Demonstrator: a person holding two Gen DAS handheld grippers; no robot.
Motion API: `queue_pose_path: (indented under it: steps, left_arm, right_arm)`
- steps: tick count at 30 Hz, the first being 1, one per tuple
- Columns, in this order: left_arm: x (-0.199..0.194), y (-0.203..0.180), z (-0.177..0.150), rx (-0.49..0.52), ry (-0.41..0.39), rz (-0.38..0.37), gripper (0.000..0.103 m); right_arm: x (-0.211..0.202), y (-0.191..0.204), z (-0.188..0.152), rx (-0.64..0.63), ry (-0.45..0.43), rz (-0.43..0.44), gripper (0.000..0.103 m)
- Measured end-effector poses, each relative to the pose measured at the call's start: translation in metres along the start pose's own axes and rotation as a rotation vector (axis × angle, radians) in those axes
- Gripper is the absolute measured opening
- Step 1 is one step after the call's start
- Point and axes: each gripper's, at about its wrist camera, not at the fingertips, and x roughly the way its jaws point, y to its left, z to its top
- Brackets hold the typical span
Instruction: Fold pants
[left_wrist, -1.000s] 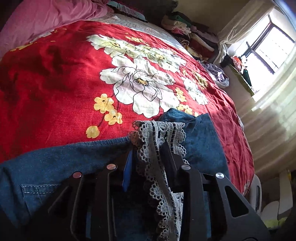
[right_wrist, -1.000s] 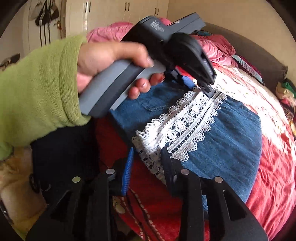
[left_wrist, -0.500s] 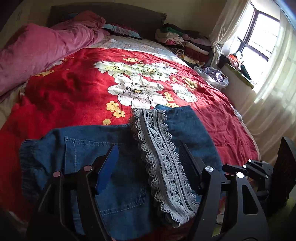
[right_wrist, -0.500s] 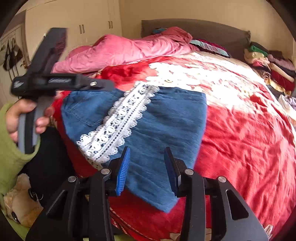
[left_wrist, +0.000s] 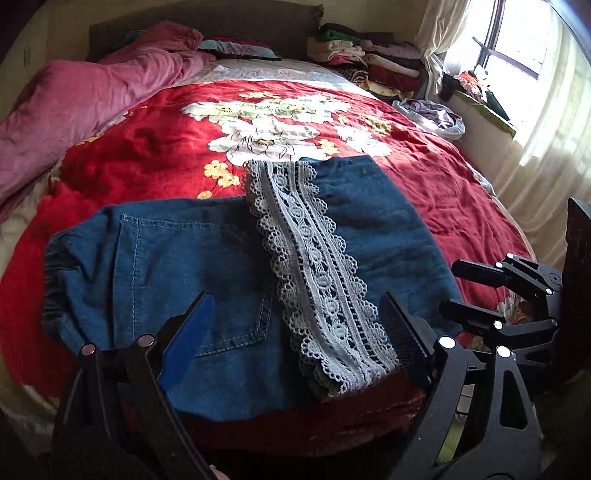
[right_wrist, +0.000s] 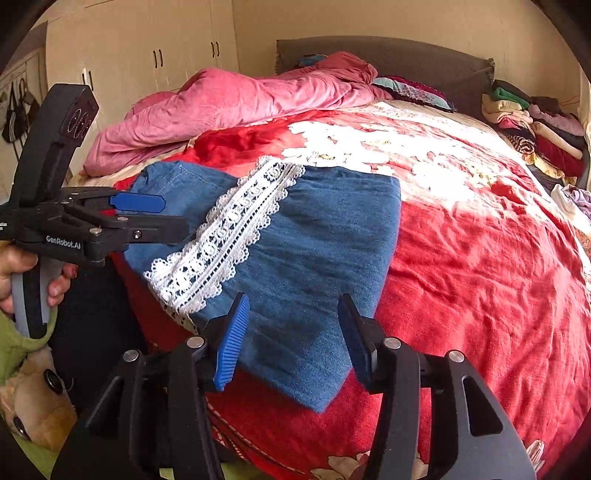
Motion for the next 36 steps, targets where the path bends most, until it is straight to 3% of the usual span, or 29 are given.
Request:
queue_pose_path:
  steps: [6, 9, 21, 29, 30, 31, 32, 36]
  left_arm:
    - [0.017, -0.010, -0.014, 0.054, 0.067, 0.052, 0.083]
    - [0.030, -0.010, -0.021, 0.068, 0.113, 0.083, 0.084]
    - [0.022, -0.013, -0.020, 0.055, 0.098, 0.077, 0.086]
    - [-0.002, -0.003, -0.016, 0.017, 0.045, 0.075, 0.091]
    - [-0.005, -0.001, -0.015, 0.011, 0.038, 0.076, 0.092]
    - [-0.008, -0.001, -0.015, 0.007, 0.028, 0.077, 0.092]
    - [-0.011, 0.001, -0.014, 0.003, 0.021, 0.080, 0.092]
    - [-0.023, 0.007, -0.012, -0.014, -0.005, 0.089, 0.093]
  right_arm:
    - [0.018, -0.008, -0.017, 0.004, 0.080, -0.018, 0.049]
    - [0.023, -0.014, -0.023, 0.038, 0.080, 0.003, 0.049]
    - [0.022, -0.011, -0.019, 0.040, 0.096, -0.014, 0.049]
    - [0.004, -0.007, -0.007, 0.030, 0.062, -0.055, 0.050]
    - [0.002, -0.006, -0.005, 0.029, 0.058, -0.056, 0.072]
    - [-0.001, -0.005, -0.003, 0.030, 0.047, -0.059, 0.083]
    - [-0.005, -0.004, -0.002, 0.034, 0.025, -0.063, 0.088]
    - [-0.014, -0.002, 0.006, 0.034, -0.001, -0.065, 0.088]
